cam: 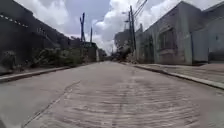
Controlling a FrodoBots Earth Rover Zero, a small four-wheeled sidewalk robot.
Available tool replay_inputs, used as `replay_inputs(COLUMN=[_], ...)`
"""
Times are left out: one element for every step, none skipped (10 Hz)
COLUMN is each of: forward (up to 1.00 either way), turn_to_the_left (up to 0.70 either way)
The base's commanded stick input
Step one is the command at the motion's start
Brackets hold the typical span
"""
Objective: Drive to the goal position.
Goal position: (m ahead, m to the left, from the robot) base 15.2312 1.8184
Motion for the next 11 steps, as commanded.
replay_inputs(forward=[1.00, 1.00, 1.00, 1.00, 1.00, 1.00, 1.00, 1.00, 1.00, 1.00, 1.00], turn_to_the_left=[-0.07, 0.00, 0.00, 0.00, 0.00, 0.00, 0.00, 0.00, 0.00, 0.00, 0.00])
